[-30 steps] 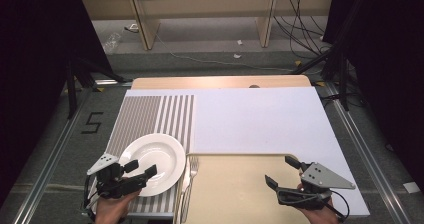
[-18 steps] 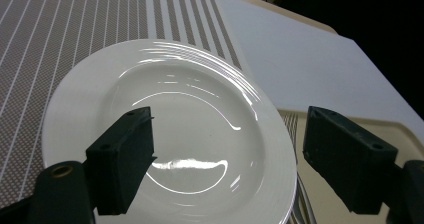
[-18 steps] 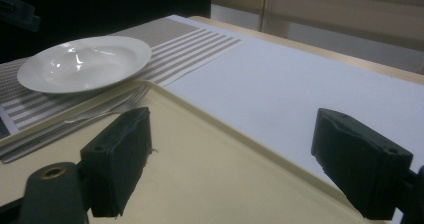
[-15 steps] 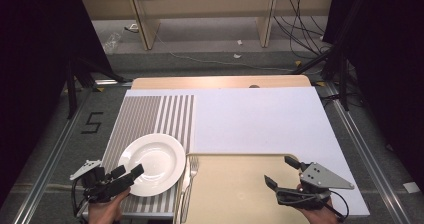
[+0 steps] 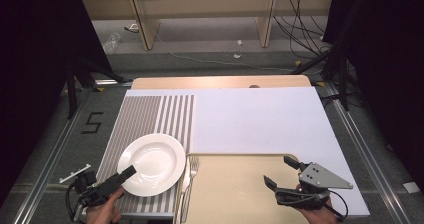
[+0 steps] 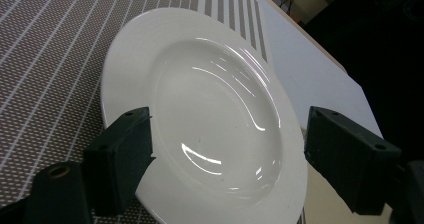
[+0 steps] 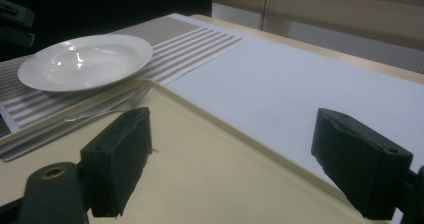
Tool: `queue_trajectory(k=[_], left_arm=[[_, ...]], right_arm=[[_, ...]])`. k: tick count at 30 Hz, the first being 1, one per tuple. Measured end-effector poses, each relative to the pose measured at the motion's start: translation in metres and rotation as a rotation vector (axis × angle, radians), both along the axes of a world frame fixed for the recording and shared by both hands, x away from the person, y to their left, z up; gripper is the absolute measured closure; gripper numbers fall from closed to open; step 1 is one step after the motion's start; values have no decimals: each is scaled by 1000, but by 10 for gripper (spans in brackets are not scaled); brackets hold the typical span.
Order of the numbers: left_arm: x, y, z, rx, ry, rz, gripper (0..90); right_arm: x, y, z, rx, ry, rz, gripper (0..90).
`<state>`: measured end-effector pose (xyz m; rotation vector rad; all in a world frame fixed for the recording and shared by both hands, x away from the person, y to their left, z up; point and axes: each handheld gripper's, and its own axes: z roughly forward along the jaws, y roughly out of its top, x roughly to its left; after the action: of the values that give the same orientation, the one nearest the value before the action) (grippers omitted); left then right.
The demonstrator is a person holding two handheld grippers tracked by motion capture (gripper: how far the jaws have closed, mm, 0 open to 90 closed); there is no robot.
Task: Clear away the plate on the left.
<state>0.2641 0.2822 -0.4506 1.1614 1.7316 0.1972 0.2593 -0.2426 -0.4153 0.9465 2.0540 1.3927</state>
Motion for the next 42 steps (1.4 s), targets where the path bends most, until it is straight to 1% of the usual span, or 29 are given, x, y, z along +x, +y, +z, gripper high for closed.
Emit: queue_trajectory(k=[2,4,7,9,13,15,16,18,19,21,24,25,27,28,29,31,34,35,38,40,42], left_arm=[[-2,0,0,-5,-2,18,186],[-2,1,-1,-12,13,26,178],[-2,4,-4,-39,29,60,176],[-1,8,-7,-73,53,68,176],[2,15,-14,-161,102,83,177],[3,16,-16,-188,120,84,178],[3,17,-17,-194,126,85,182],[4,19,-20,-230,147,87,183],[4,19,-20,-239,150,93,185],[3,19,-20,-233,142,101,190],[4,20,-21,-232,154,106,190],[5,21,-22,-242,165,109,190],[7,23,-26,-270,185,110,194],[8,23,-27,-277,190,107,196],[9,24,-27,-271,200,98,202],[11,24,-30,-293,224,82,208],[14,23,-33,-311,251,57,216],[15,23,-34,-325,254,52,223],[17,24,-37,-347,267,34,251],[19,23,-38,-347,273,21,269],[20,23,-41,-362,282,12,296]], right_arm=[[0,0,0,0,-2,0,172],[0,0,0,1,-1,0,172],[0,0,0,1,0,1,172],[0,0,0,2,0,1,172],[0,0,0,0,1,3,172],[0,0,0,0,2,3,172],[1,0,0,0,1,5,172],[1,0,-1,0,0,5,172],[1,0,0,-3,2,5,172],[1,1,0,-2,0,8,172],[2,1,0,1,1,7,172],[2,1,0,2,1,8,172],[2,1,0,0,0,8,172],[2,1,0,-2,0,9,172],[2,0,0,-2,0,8,172],[2,1,0,2,-1,8,172],[2,1,0,0,0,8,172],[2,1,0,0,0,8,172],[2,0,0,-3,3,8,172],[2,1,0,-1,3,8,172],[2,1,0,1,1,8,172]])
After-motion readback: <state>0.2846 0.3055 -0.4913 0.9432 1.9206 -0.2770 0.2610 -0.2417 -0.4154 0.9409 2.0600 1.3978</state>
